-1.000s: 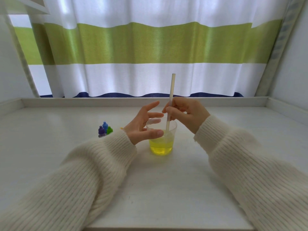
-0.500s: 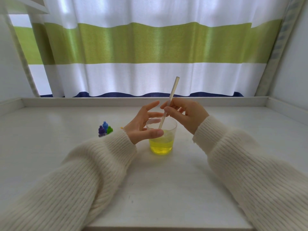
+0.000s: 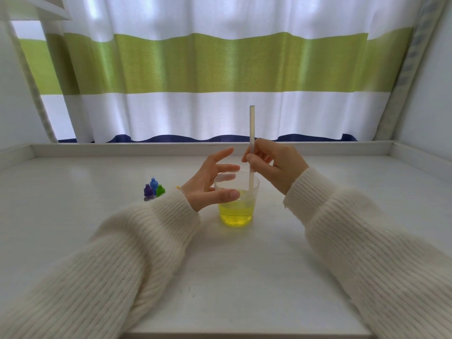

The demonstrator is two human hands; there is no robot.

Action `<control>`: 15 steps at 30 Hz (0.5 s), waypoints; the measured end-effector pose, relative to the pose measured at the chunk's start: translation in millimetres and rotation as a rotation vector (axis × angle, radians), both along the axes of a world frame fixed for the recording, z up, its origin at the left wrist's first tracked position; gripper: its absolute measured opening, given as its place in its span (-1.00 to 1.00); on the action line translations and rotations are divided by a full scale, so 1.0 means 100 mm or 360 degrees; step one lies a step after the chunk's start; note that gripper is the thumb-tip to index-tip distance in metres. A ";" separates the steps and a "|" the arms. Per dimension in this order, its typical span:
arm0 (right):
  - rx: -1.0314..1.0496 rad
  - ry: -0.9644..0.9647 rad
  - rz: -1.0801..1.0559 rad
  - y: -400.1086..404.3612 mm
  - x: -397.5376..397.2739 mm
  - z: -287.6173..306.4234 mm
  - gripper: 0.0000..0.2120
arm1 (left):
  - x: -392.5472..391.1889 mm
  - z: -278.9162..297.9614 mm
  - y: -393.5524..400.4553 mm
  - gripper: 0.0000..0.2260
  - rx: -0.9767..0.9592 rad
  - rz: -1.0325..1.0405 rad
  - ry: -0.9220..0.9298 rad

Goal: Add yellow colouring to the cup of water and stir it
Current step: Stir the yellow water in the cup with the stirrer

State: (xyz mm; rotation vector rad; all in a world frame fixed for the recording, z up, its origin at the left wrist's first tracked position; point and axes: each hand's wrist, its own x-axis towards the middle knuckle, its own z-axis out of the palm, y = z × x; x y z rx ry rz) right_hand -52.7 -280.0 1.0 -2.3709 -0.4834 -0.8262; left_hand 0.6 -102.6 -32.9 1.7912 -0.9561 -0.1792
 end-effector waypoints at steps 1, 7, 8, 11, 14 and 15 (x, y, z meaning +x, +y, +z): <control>0.0017 0.0013 0.0017 0.01 0.00 0.00 -0.88 | -0.01 0.00 0.00 -0.21 -0.0001 -0.0004 0.0002; 0.0162 0.0121 0.0167 0.05 -0.03 -0.01 -0.89 | 0.00 -0.01 -0.01 -0.25 -0.0016 -0.0008 0.0008; 0.0178 0.0135 0.0195 0.06 -0.04 -0.01 -0.90 | 0.01 -0.01 -0.01 -0.26 -0.0017 -0.0010 0.0005; 0.0230 0.0168 0.0266 0.08 -0.05 -0.01 -0.91 | 0.02 -0.02 0.00 -0.27 -0.0019 -0.0019 -0.0010; 0.0228 0.0177 0.0274 0.08 -0.06 -0.01 -0.90 | 0.03 -0.03 0.00 -0.28 -0.0024 -0.0023 -0.0009; 0.0220 0.0176 0.0263 0.09 -0.06 -0.01 -0.90 | 0.03 -0.03 0.00 -0.28 -0.0027 -0.0024 -0.0007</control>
